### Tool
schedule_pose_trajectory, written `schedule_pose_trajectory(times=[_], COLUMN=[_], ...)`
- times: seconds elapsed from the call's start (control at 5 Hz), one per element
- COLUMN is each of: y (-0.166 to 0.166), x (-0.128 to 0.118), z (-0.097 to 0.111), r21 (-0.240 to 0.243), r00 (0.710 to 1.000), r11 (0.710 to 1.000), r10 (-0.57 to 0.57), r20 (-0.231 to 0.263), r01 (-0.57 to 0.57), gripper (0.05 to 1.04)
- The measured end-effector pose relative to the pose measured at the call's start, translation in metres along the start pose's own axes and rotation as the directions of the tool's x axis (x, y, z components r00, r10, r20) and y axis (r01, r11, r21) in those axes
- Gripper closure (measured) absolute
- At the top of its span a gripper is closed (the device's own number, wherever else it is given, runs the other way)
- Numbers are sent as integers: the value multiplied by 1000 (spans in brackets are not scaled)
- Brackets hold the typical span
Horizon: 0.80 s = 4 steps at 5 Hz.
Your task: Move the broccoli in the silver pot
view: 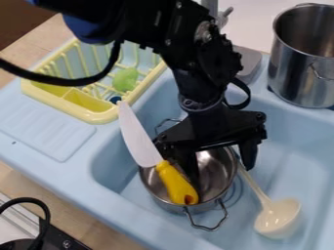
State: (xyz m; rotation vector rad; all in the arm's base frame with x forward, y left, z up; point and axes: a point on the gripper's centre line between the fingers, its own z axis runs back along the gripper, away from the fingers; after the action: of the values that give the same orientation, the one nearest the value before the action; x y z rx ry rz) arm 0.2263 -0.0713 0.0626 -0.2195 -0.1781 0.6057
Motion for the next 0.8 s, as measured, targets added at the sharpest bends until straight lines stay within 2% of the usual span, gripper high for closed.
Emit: schedule_pose_trajectory(times=[0.2, 0.4, 0.6, 0.8], y=[4, 4, -2, -7], x=[-3, -12, -14, -13], z=[-2, 11, 34, 47], r21=[17, 57, 34, 14], r00=[1000, 999, 1000, 999], r11=[1000, 998, 999, 999], r10=[5, 12, 29, 39], r20=[-13, -37, -3, 7], r01=[-5, -10, -29, -39], gripper=[85, 85, 85, 85])
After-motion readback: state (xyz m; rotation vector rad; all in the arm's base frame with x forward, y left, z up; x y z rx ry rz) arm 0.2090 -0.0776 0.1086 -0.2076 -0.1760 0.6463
